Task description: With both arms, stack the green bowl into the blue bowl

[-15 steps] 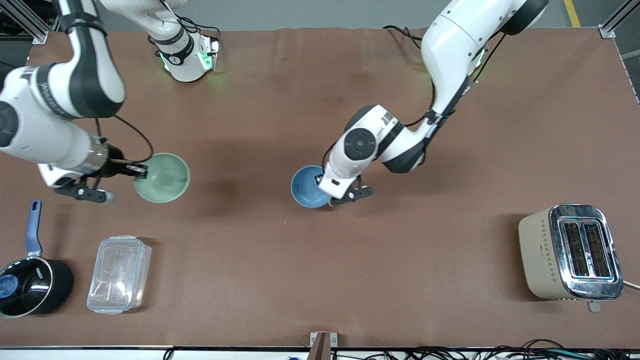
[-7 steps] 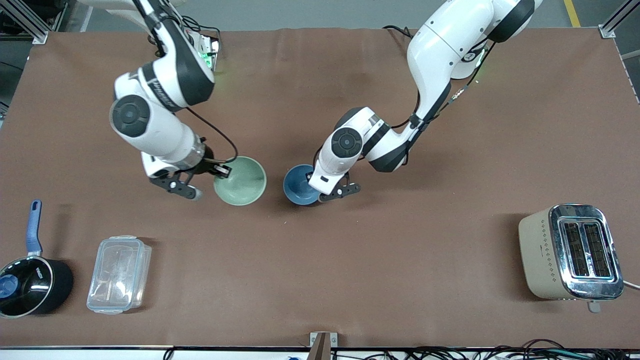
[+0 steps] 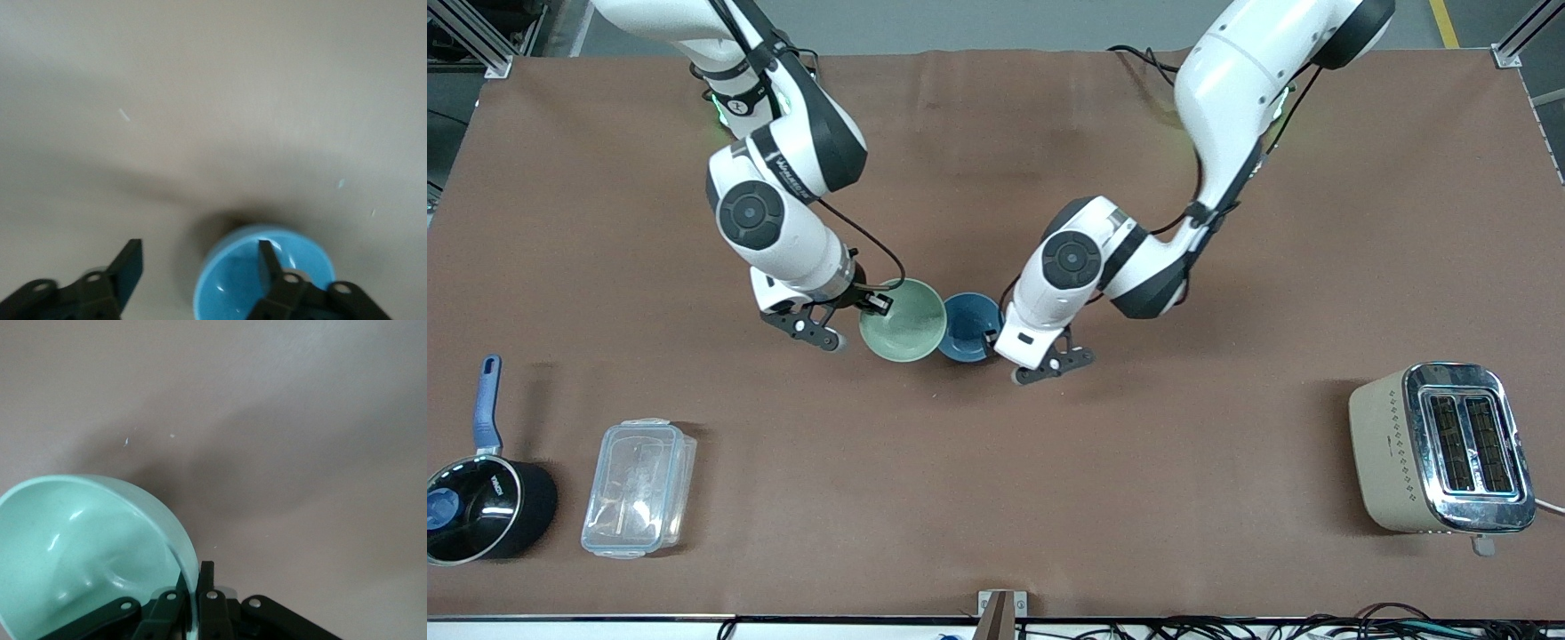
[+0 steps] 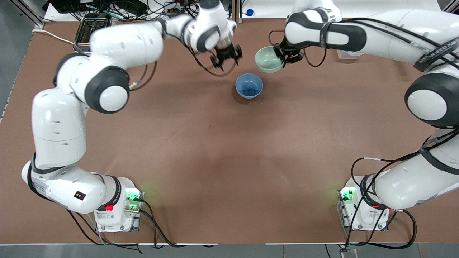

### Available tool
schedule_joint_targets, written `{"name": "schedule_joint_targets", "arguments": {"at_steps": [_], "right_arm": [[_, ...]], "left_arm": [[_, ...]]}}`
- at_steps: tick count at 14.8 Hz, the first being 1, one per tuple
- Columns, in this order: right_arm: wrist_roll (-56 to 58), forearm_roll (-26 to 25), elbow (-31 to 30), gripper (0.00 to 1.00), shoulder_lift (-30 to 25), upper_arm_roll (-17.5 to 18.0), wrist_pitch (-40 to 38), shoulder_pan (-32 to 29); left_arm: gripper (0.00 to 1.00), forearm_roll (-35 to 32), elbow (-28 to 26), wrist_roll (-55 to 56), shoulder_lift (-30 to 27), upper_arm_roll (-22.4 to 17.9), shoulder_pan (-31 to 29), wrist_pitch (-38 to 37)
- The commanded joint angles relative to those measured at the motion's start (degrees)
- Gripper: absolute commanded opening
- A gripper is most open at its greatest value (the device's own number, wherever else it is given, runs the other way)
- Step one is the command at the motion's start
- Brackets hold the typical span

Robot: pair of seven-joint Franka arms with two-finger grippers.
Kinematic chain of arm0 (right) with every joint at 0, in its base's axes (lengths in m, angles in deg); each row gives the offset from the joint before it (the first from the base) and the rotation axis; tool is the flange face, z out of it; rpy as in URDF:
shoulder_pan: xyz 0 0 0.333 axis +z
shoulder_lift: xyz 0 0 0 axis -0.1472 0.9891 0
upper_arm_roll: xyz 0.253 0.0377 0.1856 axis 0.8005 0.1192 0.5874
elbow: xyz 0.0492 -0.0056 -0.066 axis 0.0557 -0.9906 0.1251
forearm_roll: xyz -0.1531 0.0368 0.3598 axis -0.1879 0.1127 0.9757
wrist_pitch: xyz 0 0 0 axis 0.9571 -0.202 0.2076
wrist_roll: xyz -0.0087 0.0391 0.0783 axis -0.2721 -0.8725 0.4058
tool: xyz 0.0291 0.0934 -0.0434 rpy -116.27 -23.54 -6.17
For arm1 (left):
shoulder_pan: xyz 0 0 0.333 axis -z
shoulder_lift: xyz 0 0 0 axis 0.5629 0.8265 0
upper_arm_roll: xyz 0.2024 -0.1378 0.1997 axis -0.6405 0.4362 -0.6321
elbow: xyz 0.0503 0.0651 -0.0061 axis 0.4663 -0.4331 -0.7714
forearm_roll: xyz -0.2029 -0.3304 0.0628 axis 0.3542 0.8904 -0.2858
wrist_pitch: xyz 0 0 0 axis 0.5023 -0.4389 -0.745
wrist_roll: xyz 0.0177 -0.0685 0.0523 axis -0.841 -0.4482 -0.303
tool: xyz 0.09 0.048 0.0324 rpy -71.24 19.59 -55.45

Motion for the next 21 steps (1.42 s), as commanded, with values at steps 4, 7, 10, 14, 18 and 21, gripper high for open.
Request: {"name": "schedule_joint_targets", "arguments": {"at_steps": [4, 7, 10, 14, 18, 21], "right_arm": [[-11.38, -0.39, 0.19, 0.0, 7.05, -0.12, 9.49, 7.75], [-13.07, -0.56, 0.11, 0.0, 9.08, -0.21, 12.06, 9.16], [-13.07, -0.56, -0.59, 0.01, 9.35, -0.21, 12.24, 9.08], [-13.07, -1.79, -1.12, 0.01, 9.79, -0.3, 12.33, 8.72], [-13.07, -1.88, -2.61, 0.02, 10.49, -0.3, 13.73, 9.43], [-12.81, -1.88, -2.53, 0.23, 11.1, -0.3, 14.17, 9.08]], "left_arm": [[1.0, -2.22, 0.09, -7.77, -12.43, -0.07, -10.03, -11.93], [1.0, -2.13, 0.09, -16.02, -17.08, 0.19, -15.84, -17.2], [1.0, -2.22, 0.09, -24.03, -22.27, 0.1, -19.8, -22.48], [1.0, -2.22, 0.0, -36.15, -27.19, 0.01, -24.8, -27.58], [1.0, -1.96, -0.17, -43.81, -31.24, -0.16, -27.1, -31.98], [1.0, -1.25, -2.36, -49.17, -35.02, -3.75, -26.23, -34.7]]}}
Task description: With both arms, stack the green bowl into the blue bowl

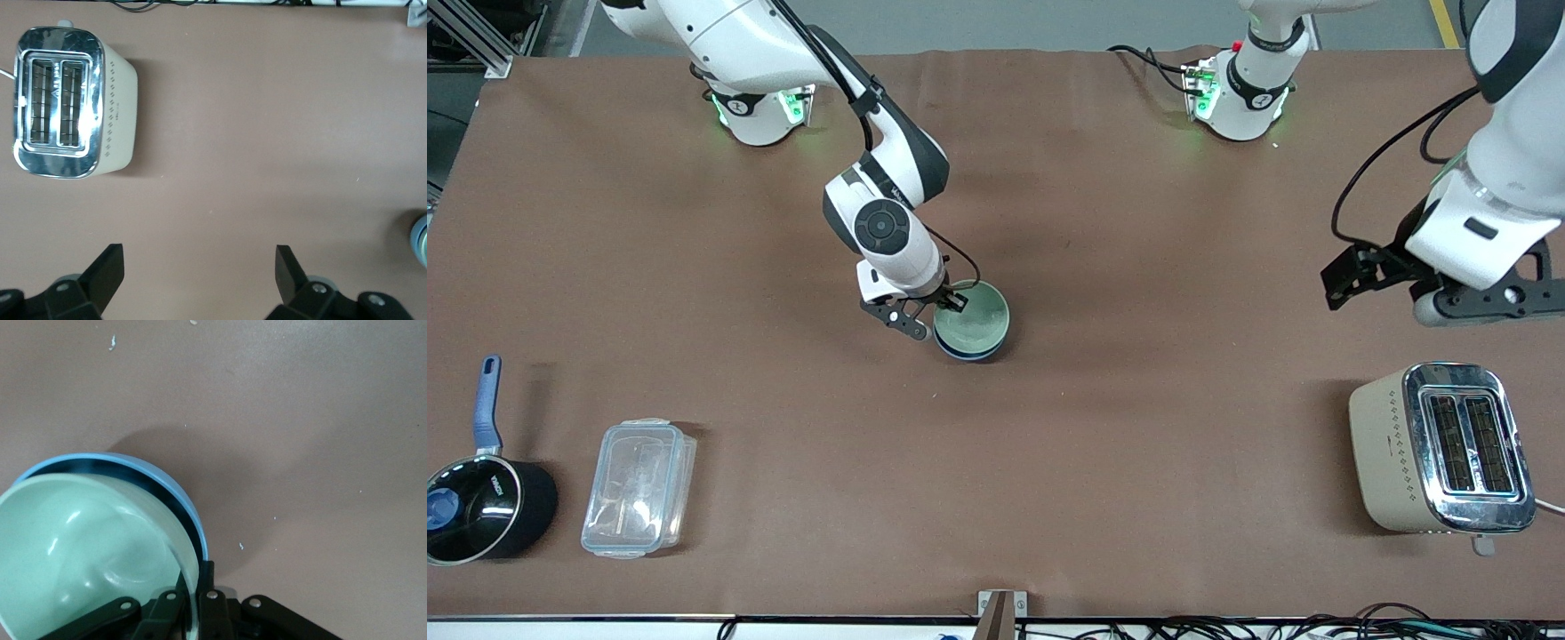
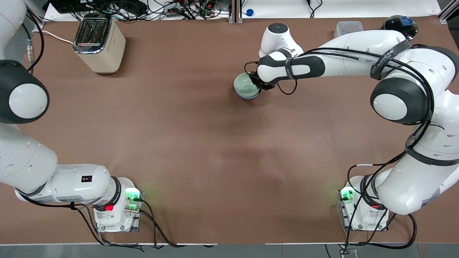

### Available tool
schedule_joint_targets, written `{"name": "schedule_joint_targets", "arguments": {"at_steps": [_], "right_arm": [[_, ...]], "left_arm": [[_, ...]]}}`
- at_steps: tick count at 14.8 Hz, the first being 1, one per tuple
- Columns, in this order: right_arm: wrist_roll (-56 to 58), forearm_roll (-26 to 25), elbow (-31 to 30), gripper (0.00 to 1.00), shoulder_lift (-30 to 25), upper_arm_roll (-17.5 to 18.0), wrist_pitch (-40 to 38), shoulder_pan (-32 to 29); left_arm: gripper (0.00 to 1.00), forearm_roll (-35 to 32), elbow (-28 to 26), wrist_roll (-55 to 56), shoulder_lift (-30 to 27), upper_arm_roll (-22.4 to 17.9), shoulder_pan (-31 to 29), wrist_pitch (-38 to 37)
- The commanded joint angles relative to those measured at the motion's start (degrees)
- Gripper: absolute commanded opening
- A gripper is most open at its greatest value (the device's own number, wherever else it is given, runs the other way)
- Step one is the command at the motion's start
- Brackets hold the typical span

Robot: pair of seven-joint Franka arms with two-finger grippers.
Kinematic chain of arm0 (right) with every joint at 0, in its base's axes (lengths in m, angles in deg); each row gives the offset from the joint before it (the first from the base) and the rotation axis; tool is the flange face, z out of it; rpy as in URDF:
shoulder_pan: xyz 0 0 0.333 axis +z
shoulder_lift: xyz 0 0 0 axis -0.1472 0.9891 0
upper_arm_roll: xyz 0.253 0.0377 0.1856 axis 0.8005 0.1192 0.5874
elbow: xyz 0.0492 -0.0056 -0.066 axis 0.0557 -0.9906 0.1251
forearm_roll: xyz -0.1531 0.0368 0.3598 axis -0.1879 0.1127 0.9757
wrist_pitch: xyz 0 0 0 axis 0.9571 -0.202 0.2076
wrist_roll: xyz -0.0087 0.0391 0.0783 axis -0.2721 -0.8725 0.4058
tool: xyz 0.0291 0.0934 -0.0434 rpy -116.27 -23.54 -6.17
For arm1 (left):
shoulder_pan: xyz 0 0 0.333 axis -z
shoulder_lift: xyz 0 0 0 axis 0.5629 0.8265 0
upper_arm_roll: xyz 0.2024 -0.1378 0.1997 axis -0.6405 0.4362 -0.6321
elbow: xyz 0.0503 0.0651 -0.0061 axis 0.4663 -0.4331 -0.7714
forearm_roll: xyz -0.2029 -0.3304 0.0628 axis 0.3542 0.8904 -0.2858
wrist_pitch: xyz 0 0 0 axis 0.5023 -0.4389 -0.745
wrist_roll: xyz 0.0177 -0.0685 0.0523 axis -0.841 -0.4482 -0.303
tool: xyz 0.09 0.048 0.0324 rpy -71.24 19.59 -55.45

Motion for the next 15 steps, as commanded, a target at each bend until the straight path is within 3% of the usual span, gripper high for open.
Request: {"name": "schedule_joint_targets", "arguments": {"at_steps": [1, 2, 5, 7, 10, 15], "right_arm": [[-0.56, -0.89, -0.76, 0.62, -0.01, 0.23, 0.5, -0.73], [-0.64, -0.89, -0.68, 0.99, -0.01, 0.23, 0.5, -0.73], [-0.3, -1.06, 1.68, 1.0, -2.46, 0.14, -2.03, -2.56], [0.23, -2.89, 7.29, 1.0, -5.71, 0.14, -12.02, -5.29], [10.04, -10.72, 12.67, 1.0, -11.68, 0.49, -25.75, -11.34], [36.39, -10.82, 12.68, 1.0, -24.94, -1.43, -33.59, -23.38]], "left_arm": [[1.0, 0.16, -5.2, -6.26, -5.41, -4.07, 1.6, -1.73], [1.0, 0.69, -8.0, -8.54, -7.77, -6.17, 2.82, -1.73], [1.0, 3.24, -15.3, -9.1, -13.66, -7.78, 3.27, -1.82], [1.0, 3.5, -18.91, -8.4, -16.75, -7.78, 3.36, -1.82], [1.0, 5.88, -19.19, -7.34, -17.02, -7.78, 2.75, -2.69], [1.0, 5.18, -18.58, -7.43, -16.85, -7.78, 2.75, -2.87]]}}
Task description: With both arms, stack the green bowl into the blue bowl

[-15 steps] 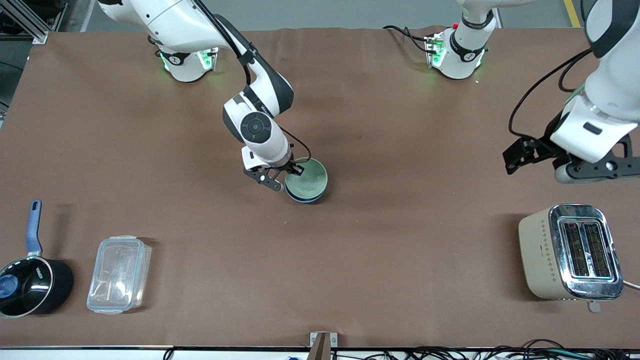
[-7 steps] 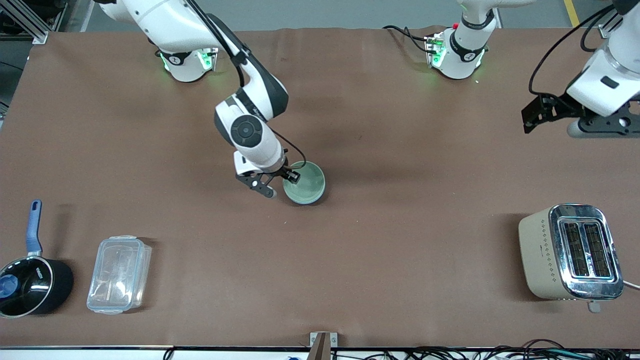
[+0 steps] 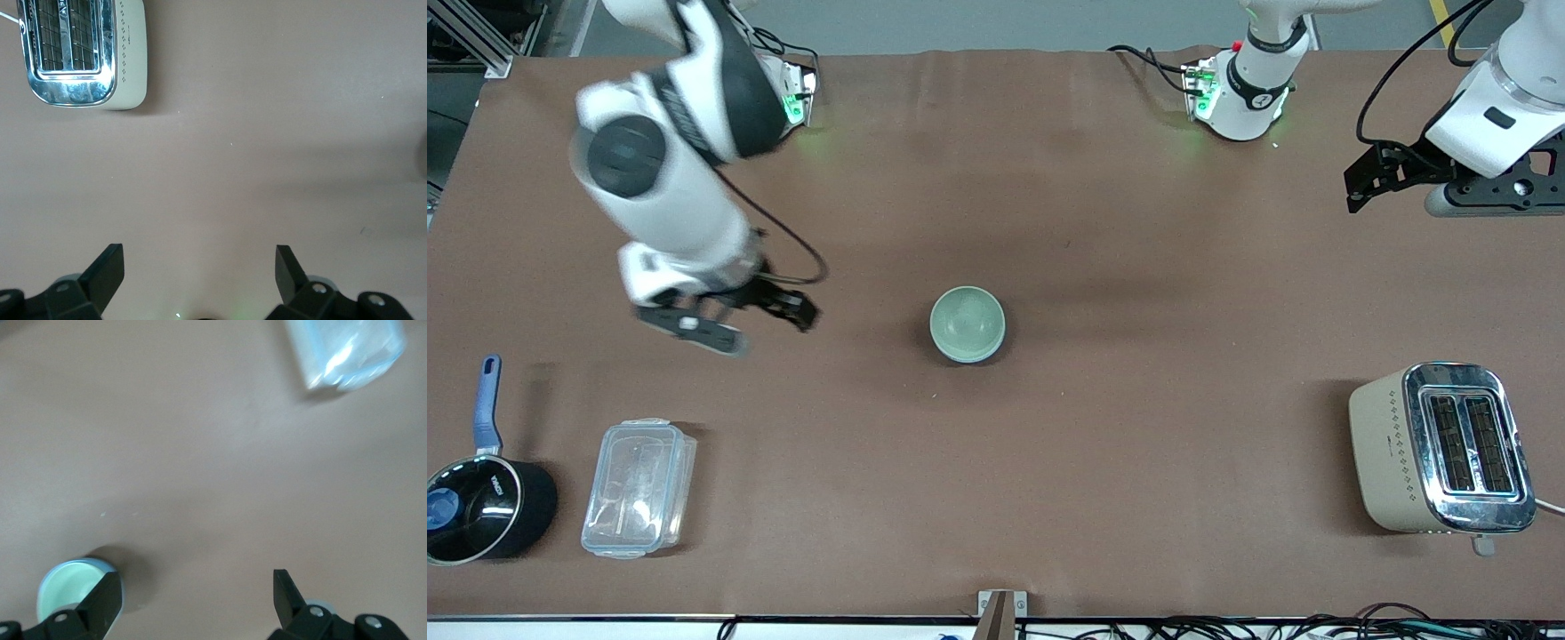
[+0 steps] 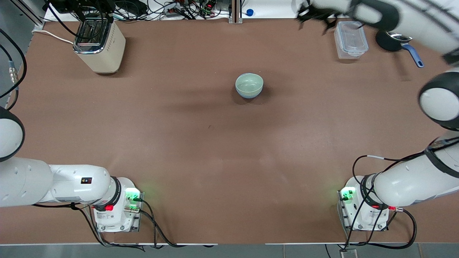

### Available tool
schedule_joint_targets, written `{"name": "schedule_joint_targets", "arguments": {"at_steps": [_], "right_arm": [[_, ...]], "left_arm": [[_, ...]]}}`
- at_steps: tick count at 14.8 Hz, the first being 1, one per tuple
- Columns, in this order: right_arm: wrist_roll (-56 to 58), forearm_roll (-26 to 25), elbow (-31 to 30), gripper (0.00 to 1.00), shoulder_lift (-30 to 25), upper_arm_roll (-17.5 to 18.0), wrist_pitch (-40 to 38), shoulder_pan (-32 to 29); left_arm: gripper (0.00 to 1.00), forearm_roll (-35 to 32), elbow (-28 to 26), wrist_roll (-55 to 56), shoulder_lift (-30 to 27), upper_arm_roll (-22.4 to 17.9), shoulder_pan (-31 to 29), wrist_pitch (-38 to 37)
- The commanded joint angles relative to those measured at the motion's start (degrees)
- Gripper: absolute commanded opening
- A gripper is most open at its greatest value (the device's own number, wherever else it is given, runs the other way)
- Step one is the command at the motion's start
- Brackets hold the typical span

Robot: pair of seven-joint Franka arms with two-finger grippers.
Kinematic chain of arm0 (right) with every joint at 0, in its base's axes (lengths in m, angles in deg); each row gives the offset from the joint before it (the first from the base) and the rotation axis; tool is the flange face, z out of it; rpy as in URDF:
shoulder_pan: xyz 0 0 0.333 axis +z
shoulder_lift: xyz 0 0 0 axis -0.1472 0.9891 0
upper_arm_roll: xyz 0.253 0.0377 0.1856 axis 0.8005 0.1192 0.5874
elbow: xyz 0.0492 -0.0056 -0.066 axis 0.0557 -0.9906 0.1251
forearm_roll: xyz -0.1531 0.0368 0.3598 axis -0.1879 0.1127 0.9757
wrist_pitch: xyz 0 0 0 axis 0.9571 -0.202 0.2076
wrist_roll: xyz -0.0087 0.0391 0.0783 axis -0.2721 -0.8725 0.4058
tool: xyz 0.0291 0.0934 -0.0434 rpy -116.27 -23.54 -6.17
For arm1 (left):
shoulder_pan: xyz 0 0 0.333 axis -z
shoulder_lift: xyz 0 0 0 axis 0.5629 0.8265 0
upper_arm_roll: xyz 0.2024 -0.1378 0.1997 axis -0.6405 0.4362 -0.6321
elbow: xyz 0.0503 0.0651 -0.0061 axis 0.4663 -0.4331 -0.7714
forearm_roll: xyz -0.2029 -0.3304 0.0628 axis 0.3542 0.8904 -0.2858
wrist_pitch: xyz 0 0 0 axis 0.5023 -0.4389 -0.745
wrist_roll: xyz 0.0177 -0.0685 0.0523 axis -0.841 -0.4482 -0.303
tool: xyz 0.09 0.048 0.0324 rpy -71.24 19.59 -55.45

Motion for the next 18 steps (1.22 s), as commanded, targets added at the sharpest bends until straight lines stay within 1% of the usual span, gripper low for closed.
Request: {"name": "schedule_joint_targets", "arguments": {"at_steps": [1, 3, 4, 5, 7, 9, 11, 12, 18], "right_arm": [[13.86, -0.82, -1.99, 1.0, -7.63, -2.8, -2.76, -4.61], [23.81, -0.3, -1.99, 1.0, -11.41, -9.48, -5.22, -4.36], [27.59, -0.21, -1.81, 1.0, -12.82, -11.77, -6.63, -4.62], [30.07, -0.12, -1.11, 1.0, -13.79, -12.66, -8.12, -5.32], [31.58, 0.06, 2.56, 1.0, -13.89, -12.32, -13.21, -8.56], [31.59, 0.15, 3.02, 1.0, -13.8, -12.5, -13.67, -8.49], [31.94, 4.34, 2.94, 1.0, -13.71, -12.76, -13.67, -8.57], [31.85, 5.15, 2.94, 1.0, -13.71, -12.85, -13.32, -8.66], [31.94, 4.37, 3.11, 1.0, -13.71, -12.76, -13.32, -8.31]], "left_arm": [[1.0, 0.27, -0.44, 0.1, -0.6, -0.41, 0.17, -0.11], [1.0, 0.18, -0.35, 0.02, -0.42, -0.41, 0.08, 0.16], [1.0, 0.18, -0.26, -0.16, -0.42, -0.5, -0.18, 0.07], [1.0, 0.18, -0.09, -0.33, -0.51, -0.5, -0.62, 0.07], [1.0, 0.27, 0.18, -0.16, -0.34, -0.5, -0.71, 0.16], [1.0, 0.45, 1.32, 0.02, 0.54, -0.5, -0.89, 0.16], [1.0, 0.36, 1.32, -0.07, 0.54, -0.5, -1.07, 0.07], [1.0, 0.36, 1.32, -0.07, 0.63, -0.5, -1.07, 0.07], [1.0, 0.36, 1.94, -0.16, 0.72, -0.5, -1.07, -0.28]]}}
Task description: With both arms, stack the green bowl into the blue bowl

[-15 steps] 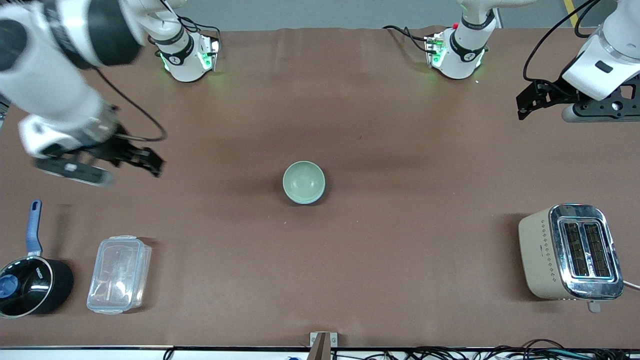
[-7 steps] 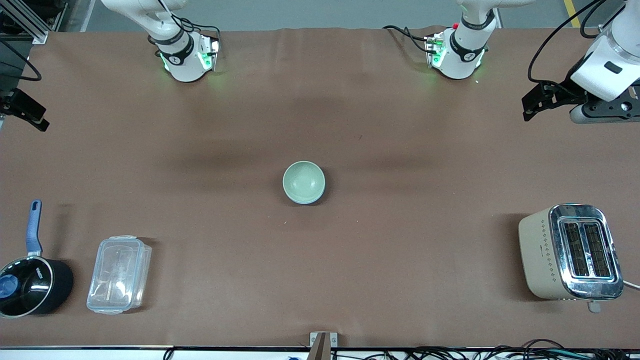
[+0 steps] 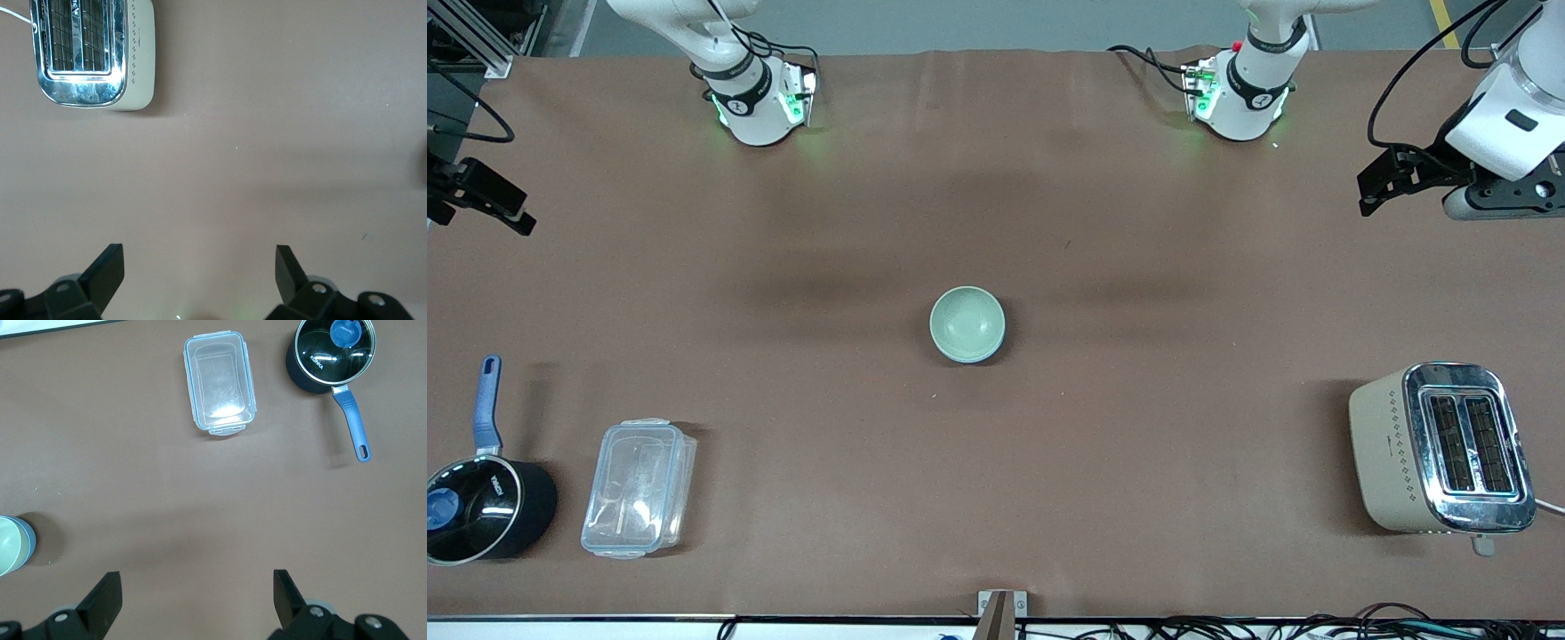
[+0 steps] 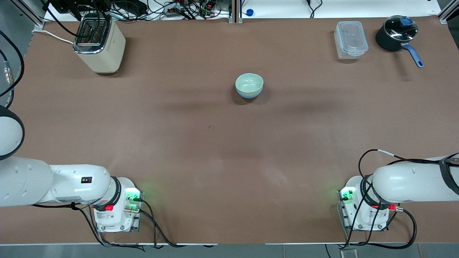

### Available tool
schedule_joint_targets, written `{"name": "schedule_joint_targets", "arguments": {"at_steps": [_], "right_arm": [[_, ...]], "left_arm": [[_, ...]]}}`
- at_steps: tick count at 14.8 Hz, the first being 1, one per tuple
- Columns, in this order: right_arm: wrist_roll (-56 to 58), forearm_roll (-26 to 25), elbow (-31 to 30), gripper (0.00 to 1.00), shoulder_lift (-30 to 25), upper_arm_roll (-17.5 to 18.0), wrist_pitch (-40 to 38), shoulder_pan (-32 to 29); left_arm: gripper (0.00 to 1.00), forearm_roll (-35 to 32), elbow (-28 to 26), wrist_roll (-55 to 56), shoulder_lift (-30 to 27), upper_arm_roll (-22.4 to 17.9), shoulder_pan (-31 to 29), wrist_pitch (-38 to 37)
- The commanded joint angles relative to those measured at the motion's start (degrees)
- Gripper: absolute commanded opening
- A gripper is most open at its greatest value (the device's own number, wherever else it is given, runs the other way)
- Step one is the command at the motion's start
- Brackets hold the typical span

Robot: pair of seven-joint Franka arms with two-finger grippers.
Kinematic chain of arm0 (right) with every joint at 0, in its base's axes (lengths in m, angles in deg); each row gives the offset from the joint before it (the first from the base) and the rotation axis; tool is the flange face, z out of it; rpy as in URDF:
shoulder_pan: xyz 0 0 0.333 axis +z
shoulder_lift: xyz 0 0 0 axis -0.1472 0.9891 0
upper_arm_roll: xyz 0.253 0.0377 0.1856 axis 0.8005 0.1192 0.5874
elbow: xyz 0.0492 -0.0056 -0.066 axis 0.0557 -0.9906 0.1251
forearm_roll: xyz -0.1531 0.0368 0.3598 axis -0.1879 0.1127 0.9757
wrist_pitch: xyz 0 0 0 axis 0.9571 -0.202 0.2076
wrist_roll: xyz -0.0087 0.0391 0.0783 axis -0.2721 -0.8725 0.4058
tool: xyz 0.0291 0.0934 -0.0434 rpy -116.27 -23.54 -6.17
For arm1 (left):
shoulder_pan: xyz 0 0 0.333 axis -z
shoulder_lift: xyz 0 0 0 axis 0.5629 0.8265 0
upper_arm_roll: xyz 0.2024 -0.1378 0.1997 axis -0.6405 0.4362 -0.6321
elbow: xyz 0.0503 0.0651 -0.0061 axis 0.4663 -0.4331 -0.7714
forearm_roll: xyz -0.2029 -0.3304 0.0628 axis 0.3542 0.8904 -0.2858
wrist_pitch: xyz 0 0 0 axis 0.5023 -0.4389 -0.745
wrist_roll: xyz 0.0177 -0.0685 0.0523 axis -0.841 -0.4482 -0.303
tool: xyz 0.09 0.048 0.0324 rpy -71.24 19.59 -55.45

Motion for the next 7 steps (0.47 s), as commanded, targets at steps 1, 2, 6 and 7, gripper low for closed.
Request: {"name": "schedule_joint_targets", "arguments": {"at_steps": [1, 2, 6, 7], "right_arm": [[0.52, -0.05, 0.78, 1.0, 0.22, 0.27, -0.42, -0.08], [0.52, -0.05, 0.78, 1.0, 0.22, 0.36, -0.68, -0.08], [0.52, -0.05, 0.78, 1.0, 0.22, 0.27, -0.77, -0.17], [0.52, -0.05, 0.69, 1.0, 0.22, 0.27, -0.68, -0.17]], "left_arm": [[1.0, 0.36, 1.38, -0.07, 0.53, -0.13, -0.08, -0.5], [1.0, 0.27, 1.38, -0.07, 0.61, -0.13, -0.08, -0.5], [1.0, 0.27, 2.17, -1.03, 1.49, -0.13, -0.08, -0.5], [1.0, 0.27, 2.78, -0.95, 1.75, -0.13, -0.08, -0.5]]}}
